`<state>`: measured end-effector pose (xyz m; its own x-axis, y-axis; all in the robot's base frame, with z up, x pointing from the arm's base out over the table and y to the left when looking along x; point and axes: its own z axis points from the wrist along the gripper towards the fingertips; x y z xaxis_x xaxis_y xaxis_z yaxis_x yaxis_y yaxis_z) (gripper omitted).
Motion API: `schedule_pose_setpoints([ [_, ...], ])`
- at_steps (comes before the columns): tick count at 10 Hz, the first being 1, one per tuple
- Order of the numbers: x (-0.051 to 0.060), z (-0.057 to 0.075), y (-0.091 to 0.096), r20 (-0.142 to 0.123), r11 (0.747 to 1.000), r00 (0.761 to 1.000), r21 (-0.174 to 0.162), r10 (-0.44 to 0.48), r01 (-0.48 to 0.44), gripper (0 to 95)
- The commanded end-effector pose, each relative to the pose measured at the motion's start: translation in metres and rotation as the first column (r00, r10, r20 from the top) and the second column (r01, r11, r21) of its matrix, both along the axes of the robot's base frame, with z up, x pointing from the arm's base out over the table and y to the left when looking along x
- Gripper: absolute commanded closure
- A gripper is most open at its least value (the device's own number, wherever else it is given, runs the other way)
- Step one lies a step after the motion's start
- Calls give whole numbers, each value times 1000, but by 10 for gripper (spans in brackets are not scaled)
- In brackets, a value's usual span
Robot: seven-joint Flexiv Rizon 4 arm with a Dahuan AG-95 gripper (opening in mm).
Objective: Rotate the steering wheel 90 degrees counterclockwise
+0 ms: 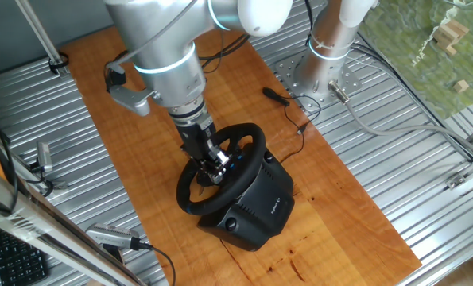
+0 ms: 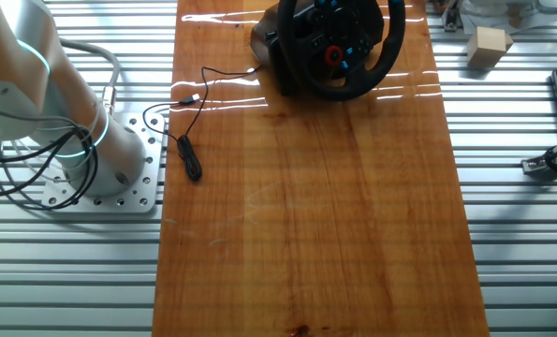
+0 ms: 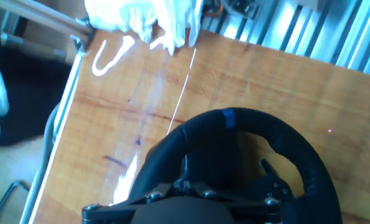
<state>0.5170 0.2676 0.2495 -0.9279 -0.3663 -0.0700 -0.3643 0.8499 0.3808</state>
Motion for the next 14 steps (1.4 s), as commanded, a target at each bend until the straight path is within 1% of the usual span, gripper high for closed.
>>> schedule_pose_setpoints([
  [1,-2,2,-1,-1,1000,1000,-1,2,-2,950],
  [2,-4,3,-1,-5,1000,1000,-8,3,-3,950],
  [3,-8,6,-1,-7,1000,1000,-14,6,-7,950],
  [5,-20,5,-1,-7,1000,1000,-16,9,-9,950],
  [6,-22,4,-1,-6,1000,1000,-18,12,-12,950],
  [9,-24,2,-1,-4,1000,1000,-20,16,-16,950],
  [14,-25,-2,-1,0,1000,1000,-22,20,-20,950],
])
